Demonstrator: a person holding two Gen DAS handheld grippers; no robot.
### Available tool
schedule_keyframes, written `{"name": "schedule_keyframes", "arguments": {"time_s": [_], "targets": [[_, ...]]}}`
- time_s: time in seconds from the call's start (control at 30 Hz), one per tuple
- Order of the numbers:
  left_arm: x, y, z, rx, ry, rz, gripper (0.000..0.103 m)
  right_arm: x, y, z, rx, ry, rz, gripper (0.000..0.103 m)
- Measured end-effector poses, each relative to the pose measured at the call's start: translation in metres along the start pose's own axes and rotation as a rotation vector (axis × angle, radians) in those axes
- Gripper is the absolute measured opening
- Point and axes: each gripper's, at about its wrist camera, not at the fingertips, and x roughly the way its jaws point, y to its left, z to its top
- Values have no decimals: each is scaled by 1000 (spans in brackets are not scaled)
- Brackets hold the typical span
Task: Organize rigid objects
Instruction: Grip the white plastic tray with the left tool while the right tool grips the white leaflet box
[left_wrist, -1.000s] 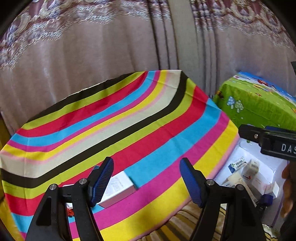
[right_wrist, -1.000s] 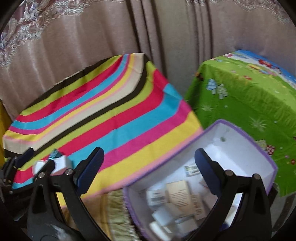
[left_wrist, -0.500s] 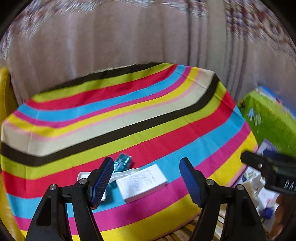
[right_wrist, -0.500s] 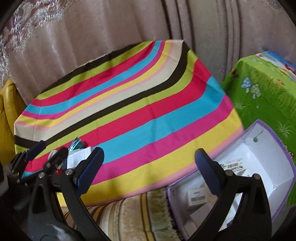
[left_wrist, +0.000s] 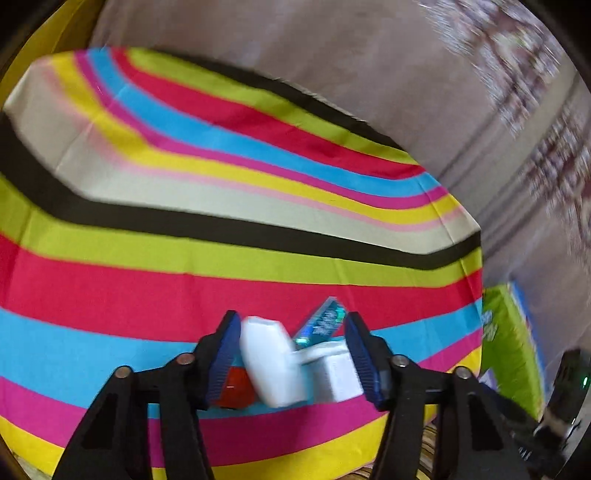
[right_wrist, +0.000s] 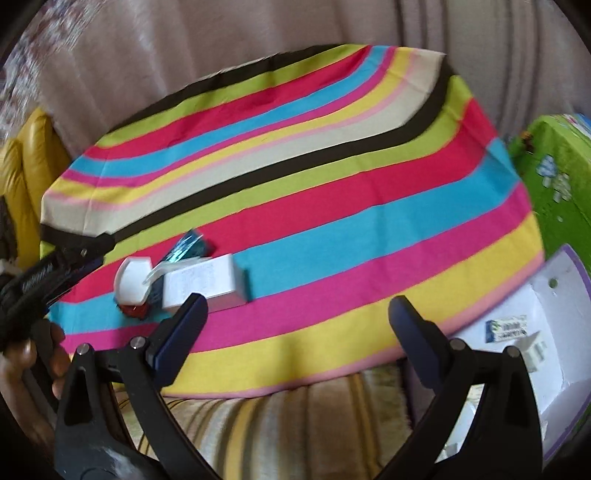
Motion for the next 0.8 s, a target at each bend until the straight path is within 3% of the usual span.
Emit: {"name": "schedule_keyframes", "arguments": {"time_s": [0.2,0.5,0.63,0.8], "targets": [[11,31,-1,-96,54,-70,54,20,35,-3,-108,40,25,99],[27,24,-11,-65,113,-84,48,42,73,-4,-232,68,56,99],[36,21,-11,-56,137,-94,31,54,86,-4,-275,87,54,99],[37,23,-14,-50,153,-88,23,65,94,-4,-306,109,41,99]]}}
